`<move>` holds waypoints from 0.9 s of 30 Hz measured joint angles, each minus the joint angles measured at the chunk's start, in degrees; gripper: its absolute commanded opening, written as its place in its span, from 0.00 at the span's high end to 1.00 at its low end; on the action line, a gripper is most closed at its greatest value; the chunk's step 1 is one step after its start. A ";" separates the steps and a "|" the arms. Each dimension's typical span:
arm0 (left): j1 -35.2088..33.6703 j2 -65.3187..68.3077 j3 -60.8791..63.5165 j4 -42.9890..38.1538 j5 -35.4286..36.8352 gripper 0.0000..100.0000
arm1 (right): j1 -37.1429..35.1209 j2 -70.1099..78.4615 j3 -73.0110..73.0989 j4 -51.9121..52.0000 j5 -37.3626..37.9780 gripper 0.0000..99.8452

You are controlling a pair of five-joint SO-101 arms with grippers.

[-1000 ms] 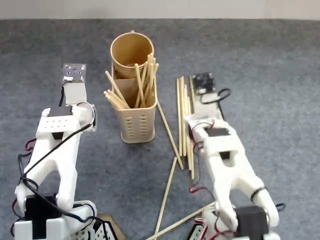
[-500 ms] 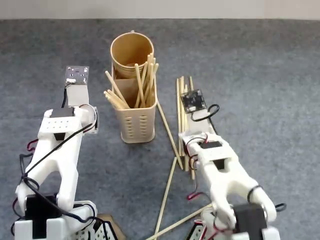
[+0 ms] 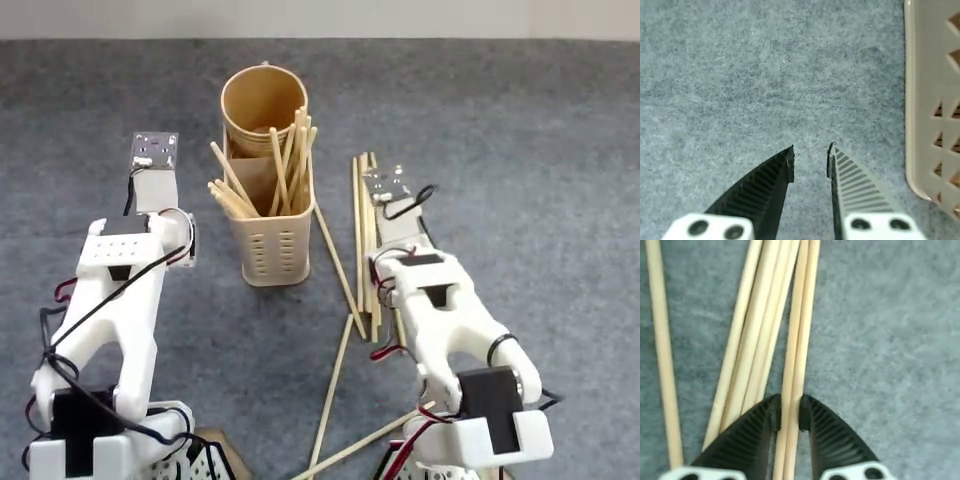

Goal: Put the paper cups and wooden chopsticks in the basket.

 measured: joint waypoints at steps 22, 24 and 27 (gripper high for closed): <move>0.00 0.00 0.00 0.00 0.00 0.87 | -5.10 -54.86 -0.09 -12.04 -4.04 0.99; 0.00 0.18 0.00 0.00 0.00 0.87 | -7.65 -55.56 -1.85 -15.65 -4.04 0.99; 0.00 0.18 0.00 0.00 0.00 0.87 | -10.73 -55.38 -6.51 -17.49 -4.04 0.99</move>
